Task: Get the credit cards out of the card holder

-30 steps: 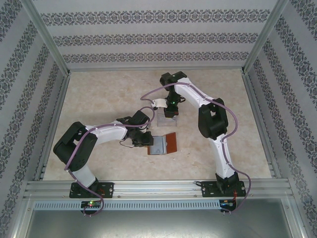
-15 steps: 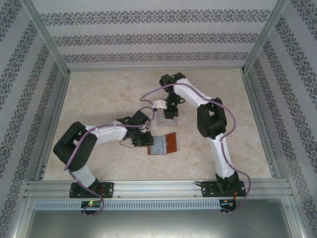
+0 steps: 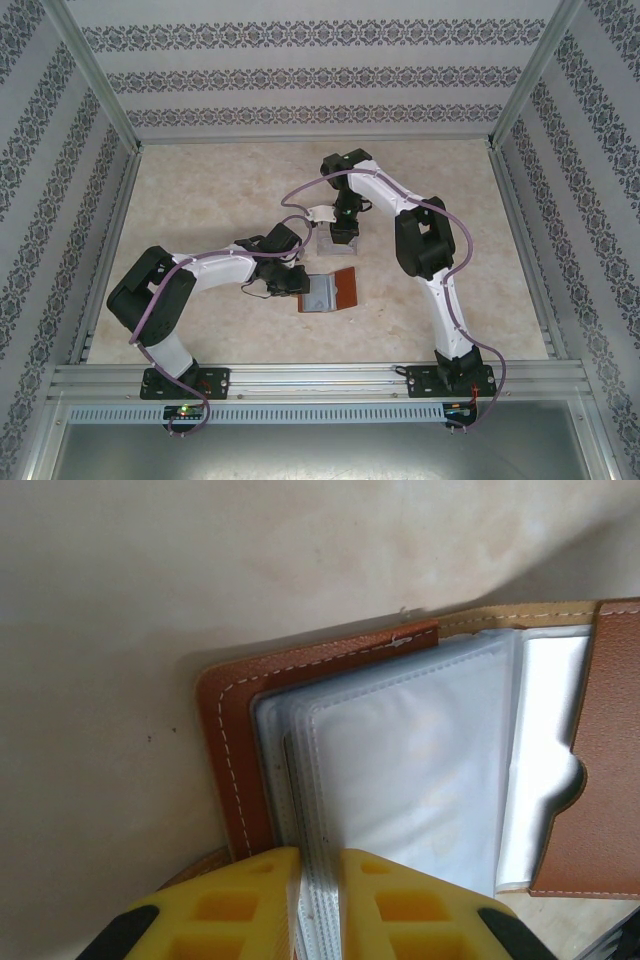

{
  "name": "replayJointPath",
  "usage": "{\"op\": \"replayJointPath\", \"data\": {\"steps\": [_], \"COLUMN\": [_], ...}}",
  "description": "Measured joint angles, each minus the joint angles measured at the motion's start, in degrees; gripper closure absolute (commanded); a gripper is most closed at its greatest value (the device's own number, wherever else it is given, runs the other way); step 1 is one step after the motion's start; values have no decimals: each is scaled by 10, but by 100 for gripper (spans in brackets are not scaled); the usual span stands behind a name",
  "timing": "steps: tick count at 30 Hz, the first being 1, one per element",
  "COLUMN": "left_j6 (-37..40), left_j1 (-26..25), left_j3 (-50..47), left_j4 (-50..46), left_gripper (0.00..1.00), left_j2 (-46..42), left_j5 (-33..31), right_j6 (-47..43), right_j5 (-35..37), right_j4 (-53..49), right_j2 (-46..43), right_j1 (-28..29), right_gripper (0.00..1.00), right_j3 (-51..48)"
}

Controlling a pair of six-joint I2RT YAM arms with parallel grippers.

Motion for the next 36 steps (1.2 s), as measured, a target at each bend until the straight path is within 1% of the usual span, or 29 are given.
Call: {"op": "replayJointPath", "data": {"steps": [13,29,34,36], "left_j6": [0,0,0,0], "left_j1": [0,0,0,0], "left_j3": [-1,-1,0,0], "left_j4": [2,2,2,2], "left_gripper": [81,81,81,81], "left_j2": [0,0,0,0], "left_j5": [0,0,0,0], "right_j6": [1,4,38,74], "right_j5": [17,29,12,-1], "right_j4": [-23,-45,-26,-5], "right_j2": [0,0,-19,-40], "right_j1": [0,0,0,0], "right_gripper": [79,79,79,79], "right_j3": [42,64,45,19]}}
